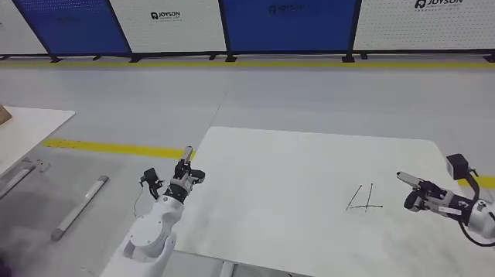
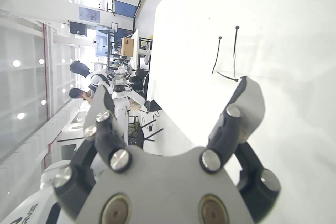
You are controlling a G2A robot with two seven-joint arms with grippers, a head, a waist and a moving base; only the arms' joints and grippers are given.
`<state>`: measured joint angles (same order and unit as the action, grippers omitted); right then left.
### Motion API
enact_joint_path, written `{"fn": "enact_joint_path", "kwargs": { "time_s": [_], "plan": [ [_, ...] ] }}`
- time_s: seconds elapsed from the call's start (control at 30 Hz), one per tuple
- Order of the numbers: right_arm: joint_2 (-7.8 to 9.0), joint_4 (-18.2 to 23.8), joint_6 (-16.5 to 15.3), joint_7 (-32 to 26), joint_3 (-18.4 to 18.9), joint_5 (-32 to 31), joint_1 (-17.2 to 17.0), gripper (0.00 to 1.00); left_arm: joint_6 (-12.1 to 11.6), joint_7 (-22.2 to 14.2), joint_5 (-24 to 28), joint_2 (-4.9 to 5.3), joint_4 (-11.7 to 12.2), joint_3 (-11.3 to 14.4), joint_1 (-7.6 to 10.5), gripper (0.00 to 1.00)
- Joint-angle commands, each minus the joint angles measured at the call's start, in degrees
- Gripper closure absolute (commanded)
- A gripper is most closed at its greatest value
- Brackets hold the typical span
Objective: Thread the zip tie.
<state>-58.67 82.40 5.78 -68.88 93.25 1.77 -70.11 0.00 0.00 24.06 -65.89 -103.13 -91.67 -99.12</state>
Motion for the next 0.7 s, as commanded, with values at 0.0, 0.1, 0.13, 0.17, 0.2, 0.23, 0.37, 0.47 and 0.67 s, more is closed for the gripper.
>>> {"fn": "enact_joint_path", "kwargs": {
  "time_s": [0.0, 0.1, 0.13, 0.17, 0.2, 0.23, 0.37, 0.47, 0.67],
  "plan": [
    [0.0, 0.0, 0.0, 0.0, 0.0, 0.0, 0.0, 0.0, 0.0, 0.0, 0.0, 0.0, 0.0, 0.0, 0.0, 0.0],
    [0.0, 0.0, 0.0, 0.0, 0.0, 0.0, 0.0, 0.0, 0.0, 0.0, 0.0, 0.0, 0.0, 0.0, 0.0, 0.0],
    [0.0, 0.0, 0.0, 0.0, 0.0, 0.0, 0.0, 0.0, 0.0, 0.0, 0.0, 0.0, 0.0, 0.0, 0.0, 0.0],
    [0.02, 0.2, -0.4, 0.3, 0.0, -0.4, 0.0, 0.0, 0.0, 0.0, 0.0, 0.0, 0.0, 0.0, 0.0, 0.0],
    [0.08, 0.4, -1.2, 0.6, -0.2, -1.2, -0.1, 0.0, 0.0, 0.0, 0.0, 0.0, 0.0, 0.0, 0.0, 0.0],
    [0.22, 0.3, -2.2, -1.5, -0.4, -0.9, 0.1, 0.0, 0.0, 0.0, 0.0, 0.0, 0.0, 0.0, 0.0, 0.0],
    [1.37, -4.8, -4.9, -10.8, 0.8, -1.0, 4.2, 0.0, 0.0, 0.0, 0.0, 0.0, 0.0, 0.0, 0.0, 0.0],
    [2.42, -8.4, -4.5, -10.8, -1.8, -3.5, 7.5, 0.0, 0.0, 0.0, 0.0, 0.0, 0.0, 0.0, 0.0, 0.0],
    [4.59, -16.6, -5.8, -10.8, -12.9, -1.7, 13.6, 0.0, 0.0, 0.0, 0.0, 0.0, 0.0, 0.0, 0.0, 0.0]
  ]
}}
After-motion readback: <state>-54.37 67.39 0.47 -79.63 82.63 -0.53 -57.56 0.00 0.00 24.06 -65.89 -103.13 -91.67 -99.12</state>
